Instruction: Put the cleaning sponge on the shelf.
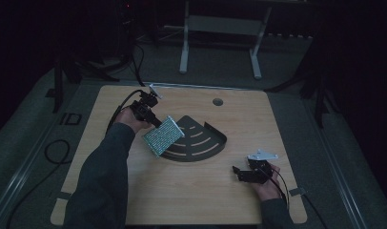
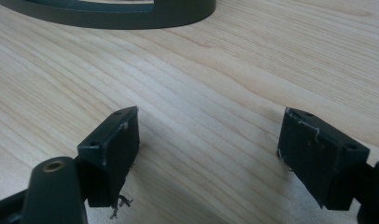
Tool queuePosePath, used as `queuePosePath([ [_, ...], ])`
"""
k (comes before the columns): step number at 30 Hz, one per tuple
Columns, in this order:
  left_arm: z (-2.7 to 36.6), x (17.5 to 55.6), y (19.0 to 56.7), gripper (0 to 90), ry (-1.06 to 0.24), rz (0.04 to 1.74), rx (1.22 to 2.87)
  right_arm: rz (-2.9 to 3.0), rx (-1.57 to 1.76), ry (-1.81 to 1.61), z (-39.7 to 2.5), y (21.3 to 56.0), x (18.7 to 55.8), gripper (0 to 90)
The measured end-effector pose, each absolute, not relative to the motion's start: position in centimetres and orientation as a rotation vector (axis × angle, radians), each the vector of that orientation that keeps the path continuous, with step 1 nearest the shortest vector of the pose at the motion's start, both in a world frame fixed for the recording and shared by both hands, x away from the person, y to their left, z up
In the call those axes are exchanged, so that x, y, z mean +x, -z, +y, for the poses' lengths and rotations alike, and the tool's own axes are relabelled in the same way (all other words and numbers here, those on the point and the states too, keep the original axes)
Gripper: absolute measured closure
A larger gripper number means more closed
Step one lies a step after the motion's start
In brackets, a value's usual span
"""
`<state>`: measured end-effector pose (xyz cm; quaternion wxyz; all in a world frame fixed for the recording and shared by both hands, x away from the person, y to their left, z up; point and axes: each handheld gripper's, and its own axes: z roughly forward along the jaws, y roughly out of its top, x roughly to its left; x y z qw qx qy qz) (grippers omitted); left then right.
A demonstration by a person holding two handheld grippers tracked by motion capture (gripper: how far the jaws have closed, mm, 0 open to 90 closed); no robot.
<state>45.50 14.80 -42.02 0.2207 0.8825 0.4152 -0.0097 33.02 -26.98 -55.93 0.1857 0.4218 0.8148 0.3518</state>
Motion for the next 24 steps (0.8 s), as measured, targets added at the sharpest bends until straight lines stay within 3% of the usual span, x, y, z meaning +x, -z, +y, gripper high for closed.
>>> queuePosePath([
  [24, 13.3, 47.6, 42.6, 90.0, 0.008, 1.185, 2.398, 2.297, 1.188, -0.993, -27.0, 55.9, 33.1, 20.0],
])
